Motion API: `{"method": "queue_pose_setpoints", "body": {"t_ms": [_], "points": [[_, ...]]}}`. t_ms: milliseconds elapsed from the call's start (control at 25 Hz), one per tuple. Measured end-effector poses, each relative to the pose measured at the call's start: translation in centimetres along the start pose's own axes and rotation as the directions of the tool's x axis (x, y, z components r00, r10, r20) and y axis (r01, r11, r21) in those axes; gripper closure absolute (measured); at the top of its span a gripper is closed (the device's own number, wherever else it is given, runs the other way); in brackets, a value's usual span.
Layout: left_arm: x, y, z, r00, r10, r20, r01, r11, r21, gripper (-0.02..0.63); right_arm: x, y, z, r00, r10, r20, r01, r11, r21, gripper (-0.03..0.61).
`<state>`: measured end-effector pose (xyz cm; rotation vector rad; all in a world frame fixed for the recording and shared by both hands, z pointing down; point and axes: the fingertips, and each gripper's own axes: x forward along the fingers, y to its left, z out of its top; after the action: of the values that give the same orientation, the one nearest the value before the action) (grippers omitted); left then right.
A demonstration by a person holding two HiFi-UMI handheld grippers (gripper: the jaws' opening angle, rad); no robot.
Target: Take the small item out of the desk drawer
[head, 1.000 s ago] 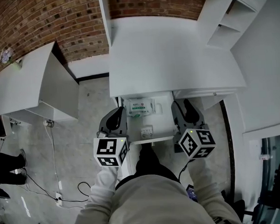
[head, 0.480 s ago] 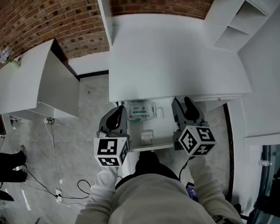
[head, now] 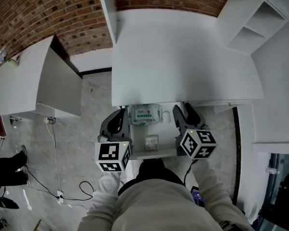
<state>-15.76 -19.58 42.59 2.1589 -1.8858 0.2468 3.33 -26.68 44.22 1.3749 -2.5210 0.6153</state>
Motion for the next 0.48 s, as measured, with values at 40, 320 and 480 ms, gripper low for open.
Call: {"method": "queue_pose_setpoints", "body": {"t_ms": [40,320,480], "points": [[0.2,0.1,-0.2,1.0,0.002,-0.007,-0.002,1.0,-0.006,0.597,0.3,-0.1,-0.6,1.0,-0.001,-0.016,0.001,1.0,0.0,0.353],[1.0,0.6,-0.7,0.999,0.018,-0.045,-0.019,0.999,-0.029,0.597,2.2,-1.1,-5.6,0.986,0.001,-0.165,-0.002,1.0,-0.007,0.357],[1.5,0.9,-0.9,0.999,0.028,-0.042,-0.029,0.999,-0.022,0.597,3.3,-1.6,-8.0,0.97,0.004,-0.243,-0.008,1.0,-0.018,0.357]]}}
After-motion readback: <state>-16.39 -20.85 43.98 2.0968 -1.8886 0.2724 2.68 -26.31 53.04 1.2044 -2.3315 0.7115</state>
